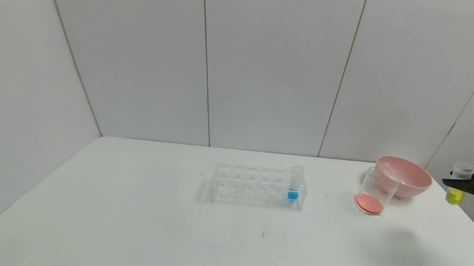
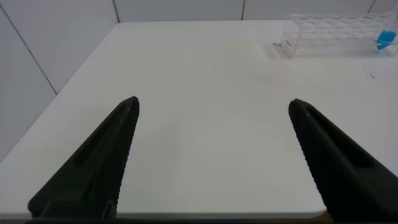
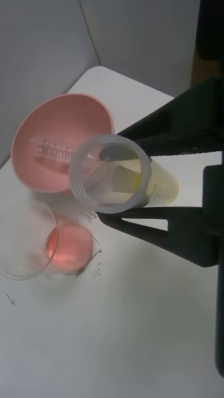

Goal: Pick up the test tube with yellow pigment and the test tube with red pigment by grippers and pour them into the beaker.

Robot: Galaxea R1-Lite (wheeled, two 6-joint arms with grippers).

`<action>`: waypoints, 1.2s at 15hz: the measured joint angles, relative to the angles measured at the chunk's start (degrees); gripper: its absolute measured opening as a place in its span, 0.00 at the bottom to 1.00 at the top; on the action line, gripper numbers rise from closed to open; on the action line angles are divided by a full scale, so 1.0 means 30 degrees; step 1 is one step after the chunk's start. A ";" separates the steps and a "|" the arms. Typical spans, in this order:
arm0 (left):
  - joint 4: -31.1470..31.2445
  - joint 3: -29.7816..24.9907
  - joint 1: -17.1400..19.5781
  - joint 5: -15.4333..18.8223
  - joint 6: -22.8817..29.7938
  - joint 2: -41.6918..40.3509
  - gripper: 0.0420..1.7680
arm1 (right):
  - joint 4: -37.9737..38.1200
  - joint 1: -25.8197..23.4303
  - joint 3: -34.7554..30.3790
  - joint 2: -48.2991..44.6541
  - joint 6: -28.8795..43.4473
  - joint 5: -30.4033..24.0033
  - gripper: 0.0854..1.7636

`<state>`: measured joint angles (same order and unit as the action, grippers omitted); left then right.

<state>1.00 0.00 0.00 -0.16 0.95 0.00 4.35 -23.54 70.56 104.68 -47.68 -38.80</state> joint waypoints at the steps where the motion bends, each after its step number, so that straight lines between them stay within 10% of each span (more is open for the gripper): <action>1: 0.0000 0.0000 0.0000 0.0000 0.0000 0.0000 0.97 | 0.0345 0.0223 0.0691 0.0500 -0.0439 0.0382 0.26; 18: -0.0008 0.0000 0.0000 0.0008 0.0000 0.0000 0.97 | 0.8355 0.3881 1.1394 0.5705 -0.5921 0.7745 0.26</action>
<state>0.98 0.00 0.00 -0.13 0.95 0.00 29.42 -11.90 104.74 121.80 -65.44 -15.57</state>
